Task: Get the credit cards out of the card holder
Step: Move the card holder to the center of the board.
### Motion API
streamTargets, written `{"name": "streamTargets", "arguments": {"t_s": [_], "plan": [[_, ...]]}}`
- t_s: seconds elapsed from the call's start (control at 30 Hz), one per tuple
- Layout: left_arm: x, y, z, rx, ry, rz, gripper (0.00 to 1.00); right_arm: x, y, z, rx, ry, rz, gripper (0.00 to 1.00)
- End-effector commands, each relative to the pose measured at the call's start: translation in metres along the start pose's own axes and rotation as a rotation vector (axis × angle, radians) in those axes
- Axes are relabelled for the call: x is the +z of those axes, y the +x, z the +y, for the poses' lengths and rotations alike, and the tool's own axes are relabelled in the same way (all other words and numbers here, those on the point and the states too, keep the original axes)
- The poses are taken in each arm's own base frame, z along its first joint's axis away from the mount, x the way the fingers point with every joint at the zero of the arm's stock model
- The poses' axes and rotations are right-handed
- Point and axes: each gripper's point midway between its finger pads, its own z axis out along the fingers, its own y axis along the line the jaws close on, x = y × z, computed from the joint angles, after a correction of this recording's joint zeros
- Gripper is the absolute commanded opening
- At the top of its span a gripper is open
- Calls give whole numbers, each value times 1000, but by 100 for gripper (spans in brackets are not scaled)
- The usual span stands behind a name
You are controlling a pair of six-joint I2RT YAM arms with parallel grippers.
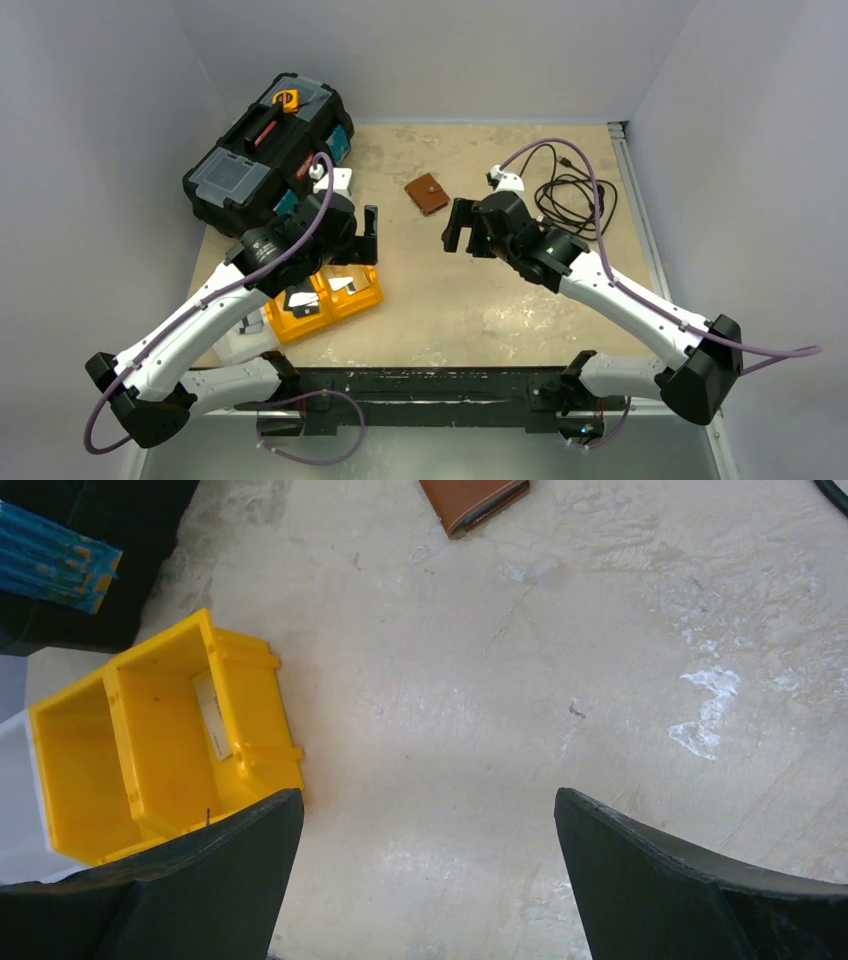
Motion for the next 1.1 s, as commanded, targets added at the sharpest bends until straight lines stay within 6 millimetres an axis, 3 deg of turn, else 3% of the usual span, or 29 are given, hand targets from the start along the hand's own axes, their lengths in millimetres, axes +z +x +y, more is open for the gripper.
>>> {"name": "streamTargets", "arguments": {"t_s": [0.0,0.23,0.5,0.7,0.8,0.97,1.07], "plan": [[-3,-16,-13,-24,71,-48,100,-18,-32,3,22,12,-99,99],[-3,-14,-4,-22,30,-23,100,-15,-55,-1,7,65,-192,99],[-3,-16,12,-31,-4,-10,100,10,-78,13,-64,100,-231,98],[-8,-21,23,-72,-21,-8,100,61,-93,44,-142,50,-207,79],[-16,-22,26,-96,-12,-22,100,93,-106,47,-149,45,-203,67],[-28,-22,26,-115,17,-31,100,152,-126,34,-149,86,-176,47],[-35,-22,27,-122,25,-40,100,183,-127,28,-182,128,-161,46]]}}
